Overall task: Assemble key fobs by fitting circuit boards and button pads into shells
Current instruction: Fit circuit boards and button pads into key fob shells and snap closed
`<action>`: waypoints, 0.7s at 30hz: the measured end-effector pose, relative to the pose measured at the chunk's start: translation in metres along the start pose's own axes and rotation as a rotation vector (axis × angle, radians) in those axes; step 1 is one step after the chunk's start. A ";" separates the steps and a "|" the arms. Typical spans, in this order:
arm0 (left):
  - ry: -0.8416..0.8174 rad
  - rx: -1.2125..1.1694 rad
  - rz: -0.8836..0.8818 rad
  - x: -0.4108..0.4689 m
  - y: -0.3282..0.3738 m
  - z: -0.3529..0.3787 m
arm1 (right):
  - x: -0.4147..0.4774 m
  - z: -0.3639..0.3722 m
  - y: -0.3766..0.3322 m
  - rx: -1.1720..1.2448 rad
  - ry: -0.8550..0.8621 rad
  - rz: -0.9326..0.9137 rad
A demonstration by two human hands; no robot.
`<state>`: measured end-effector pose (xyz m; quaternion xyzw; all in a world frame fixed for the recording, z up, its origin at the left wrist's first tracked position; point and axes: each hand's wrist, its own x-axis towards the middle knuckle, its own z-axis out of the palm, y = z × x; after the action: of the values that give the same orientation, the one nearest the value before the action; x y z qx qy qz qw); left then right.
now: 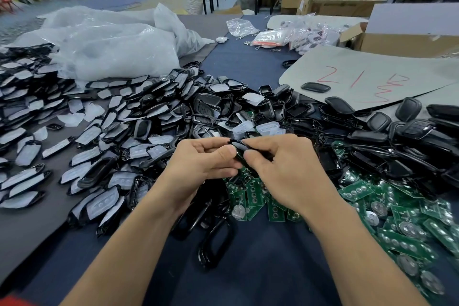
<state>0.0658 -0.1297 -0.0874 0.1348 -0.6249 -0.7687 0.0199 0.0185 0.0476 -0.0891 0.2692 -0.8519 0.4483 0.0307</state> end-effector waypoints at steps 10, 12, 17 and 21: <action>-0.028 0.001 0.040 0.000 -0.001 -0.003 | 0.002 0.000 0.000 0.369 -0.035 0.224; -0.029 -0.008 0.051 0.001 -0.001 -0.002 | 0.001 0.003 -0.001 0.379 0.007 0.218; -0.020 -0.037 0.062 0.001 -0.001 0.000 | -0.005 0.011 -0.009 0.147 0.149 0.105; 0.031 -0.028 0.091 0.002 -0.003 0.002 | -0.006 0.020 -0.010 0.033 0.236 -0.041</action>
<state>0.0634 -0.1273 -0.0902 0.1178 -0.6193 -0.7734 0.0662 0.0326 0.0303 -0.0949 0.2322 -0.8293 0.4899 0.1355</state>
